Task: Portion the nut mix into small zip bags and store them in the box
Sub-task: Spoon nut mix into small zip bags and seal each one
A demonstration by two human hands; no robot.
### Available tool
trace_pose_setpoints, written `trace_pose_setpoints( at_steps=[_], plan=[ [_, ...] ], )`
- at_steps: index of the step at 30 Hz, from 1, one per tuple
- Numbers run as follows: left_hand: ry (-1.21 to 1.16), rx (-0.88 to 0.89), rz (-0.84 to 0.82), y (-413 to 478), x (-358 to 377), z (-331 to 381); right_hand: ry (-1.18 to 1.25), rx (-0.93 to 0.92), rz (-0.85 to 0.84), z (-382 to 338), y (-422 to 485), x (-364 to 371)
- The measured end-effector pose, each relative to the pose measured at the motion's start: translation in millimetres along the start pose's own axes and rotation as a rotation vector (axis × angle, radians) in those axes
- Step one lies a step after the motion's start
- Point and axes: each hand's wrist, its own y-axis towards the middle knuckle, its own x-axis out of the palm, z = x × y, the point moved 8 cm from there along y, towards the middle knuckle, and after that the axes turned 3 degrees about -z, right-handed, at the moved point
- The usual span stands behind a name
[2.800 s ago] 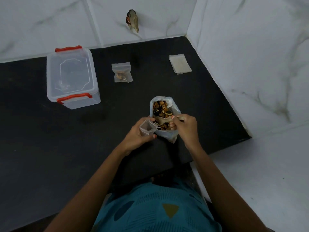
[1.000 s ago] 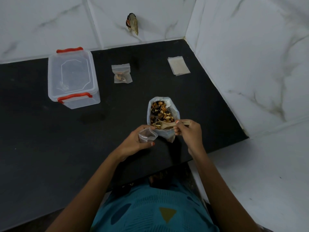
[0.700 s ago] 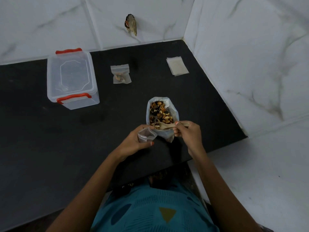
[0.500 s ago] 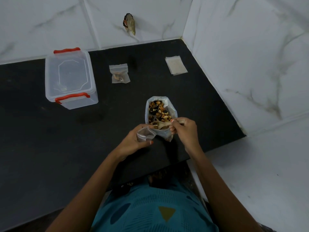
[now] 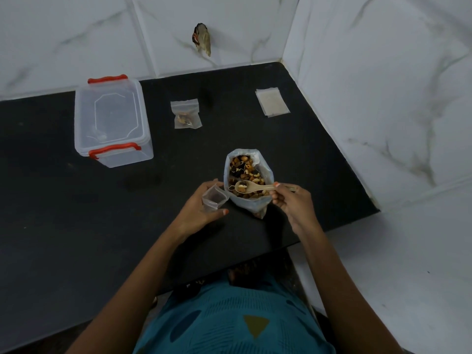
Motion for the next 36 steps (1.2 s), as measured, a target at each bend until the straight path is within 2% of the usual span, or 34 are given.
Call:
trace_pose_setpoints(
  at_steps=[5,11,16,23,26,31,36],
  plan=[
    [0.085,0.071,0.099,4.1,-3.4,12.9,0.032,-0.025,-0.026,-13.7,-6.2,1.7],
    [0.089,0.142,0.174,7.4,-2.2,26.5,-0.024,-0.177,-0.094,-42.0,-23.4,17.6],
    [0.062,0.185,0.212,8.7,-1.8,33.9,-0.289,-0.41,-0.088,-57.2,-40.1,35.8],
    [0.005,0.233,0.247,4.5,2.0,43.3,-0.832,-0.976,-0.246,-63.7,-81.0,82.2],
    [-0.034,0.246,0.268,1.5,-0.8,44.6,-0.964,-1.13,-0.217,-60.2,-86.7,87.3],
    [-0.087,0.234,0.265,1.1,-3.1,42.5,-1.051,-1.292,-0.171,-55.3,-96.3,89.1],
    [-0.124,0.208,0.283,1.5,-3.5,38.5,-0.968,-1.285,-0.192,-55.3,-93.7,84.2]
  ],
)
